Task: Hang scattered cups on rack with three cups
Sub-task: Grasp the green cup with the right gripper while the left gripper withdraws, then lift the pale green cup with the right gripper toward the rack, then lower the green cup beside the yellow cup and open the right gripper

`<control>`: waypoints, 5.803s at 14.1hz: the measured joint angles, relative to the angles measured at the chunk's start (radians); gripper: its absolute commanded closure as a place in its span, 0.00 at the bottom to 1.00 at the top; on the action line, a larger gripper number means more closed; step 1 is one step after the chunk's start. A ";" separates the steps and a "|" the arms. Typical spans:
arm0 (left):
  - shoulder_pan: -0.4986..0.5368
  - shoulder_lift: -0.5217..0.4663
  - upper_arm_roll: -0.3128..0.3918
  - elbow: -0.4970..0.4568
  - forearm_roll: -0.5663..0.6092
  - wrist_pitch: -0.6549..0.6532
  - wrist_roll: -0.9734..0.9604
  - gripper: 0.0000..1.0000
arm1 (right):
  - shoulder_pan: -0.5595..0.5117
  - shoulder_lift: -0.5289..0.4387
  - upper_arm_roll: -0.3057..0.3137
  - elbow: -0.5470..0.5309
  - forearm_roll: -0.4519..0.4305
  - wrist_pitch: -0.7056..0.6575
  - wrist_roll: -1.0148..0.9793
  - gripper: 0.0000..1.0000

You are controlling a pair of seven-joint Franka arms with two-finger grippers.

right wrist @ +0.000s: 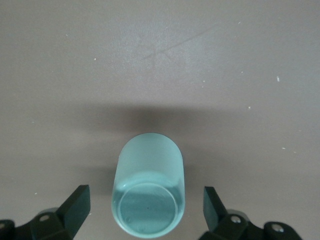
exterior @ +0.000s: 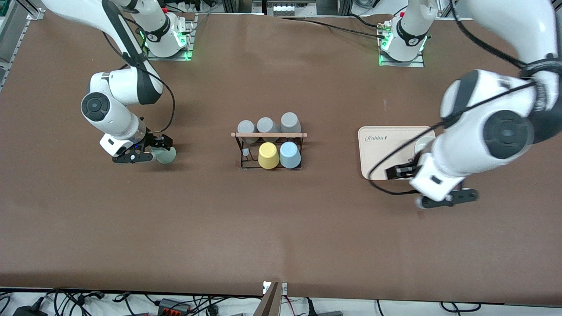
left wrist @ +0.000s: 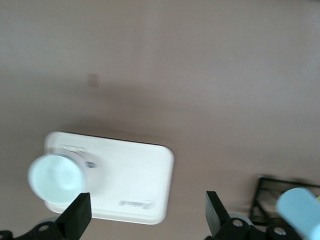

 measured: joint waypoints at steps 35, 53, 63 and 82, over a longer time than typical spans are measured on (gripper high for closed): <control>0.095 -0.485 0.158 -0.507 -0.021 0.158 0.313 0.00 | 0.018 0.021 -0.004 -0.024 0.000 0.032 0.033 0.86; 0.097 -0.488 0.155 -0.493 -0.022 0.155 0.314 0.00 | 0.191 -0.051 0.007 0.539 0.053 -0.482 0.419 0.86; 0.098 -0.488 0.155 -0.493 -0.022 0.155 0.314 0.00 | 0.389 0.107 0.011 0.682 0.073 -0.482 0.711 0.86; 0.103 -0.488 0.158 -0.493 -0.022 0.145 0.314 0.00 | 0.473 0.213 0.012 0.685 0.073 -0.447 0.724 0.83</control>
